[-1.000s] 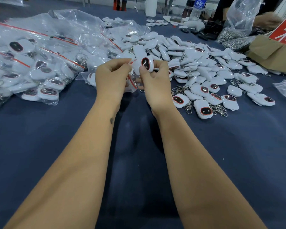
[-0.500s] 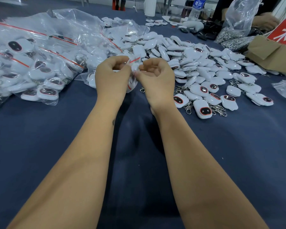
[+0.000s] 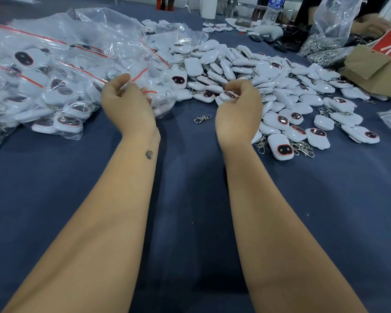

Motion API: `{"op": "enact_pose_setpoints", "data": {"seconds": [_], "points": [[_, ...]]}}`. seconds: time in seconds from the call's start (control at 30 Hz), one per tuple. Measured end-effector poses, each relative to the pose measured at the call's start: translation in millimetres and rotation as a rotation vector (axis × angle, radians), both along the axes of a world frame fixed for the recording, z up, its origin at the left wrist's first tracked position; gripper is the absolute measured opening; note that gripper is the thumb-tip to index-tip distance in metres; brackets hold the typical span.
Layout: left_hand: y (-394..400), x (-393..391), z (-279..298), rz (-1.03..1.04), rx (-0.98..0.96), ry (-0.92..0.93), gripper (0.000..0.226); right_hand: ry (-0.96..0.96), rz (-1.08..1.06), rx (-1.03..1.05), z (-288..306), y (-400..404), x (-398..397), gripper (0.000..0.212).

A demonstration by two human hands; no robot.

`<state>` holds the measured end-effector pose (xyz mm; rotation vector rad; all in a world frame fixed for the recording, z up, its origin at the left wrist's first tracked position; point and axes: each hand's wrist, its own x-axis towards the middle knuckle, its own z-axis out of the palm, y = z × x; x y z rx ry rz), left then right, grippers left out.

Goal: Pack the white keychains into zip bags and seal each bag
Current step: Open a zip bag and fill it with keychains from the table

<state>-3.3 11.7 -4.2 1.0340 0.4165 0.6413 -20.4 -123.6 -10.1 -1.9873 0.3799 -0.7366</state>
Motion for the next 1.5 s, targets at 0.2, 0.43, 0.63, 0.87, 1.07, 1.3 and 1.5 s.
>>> {"op": "enact_pose_setpoints", "data": {"seconds": [0.2,0.43,0.63,0.87,1.07,1.3,1.5], "points": [[-4,-8,6,0.199,0.28,-0.176,0.028,0.313,0.124,-0.537,-5,1,1,0.067],[-18,-11,-2,-0.251,0.646,-0.068,0.026,0.35,0.017,-0.562,-7,0,2,0.05],[-21,-11,-15,-0.439,1.108,0.037,0.014,0.362,0.047,-0.591,-9,-1,3,0.043],[-15,-2,-20,-0.308,1.34,0.21,0.038,-0.036,0.173,0.111,-2,6,3,0.042],[-12,-2,-19,-0.261,1.16,0.208,0.033,-0.022,0.364,0.567,-4,16,11,0.014],[-14,-4,-15,-0.433,0.858,0.136,0.024,-0.098,0.506,0.513,-10,15,7,0.037],[-13,3,-8,-0.537,0.59,0.26,0.032,0.031,0.499,0.738,-5,17,10,0.035]]}}
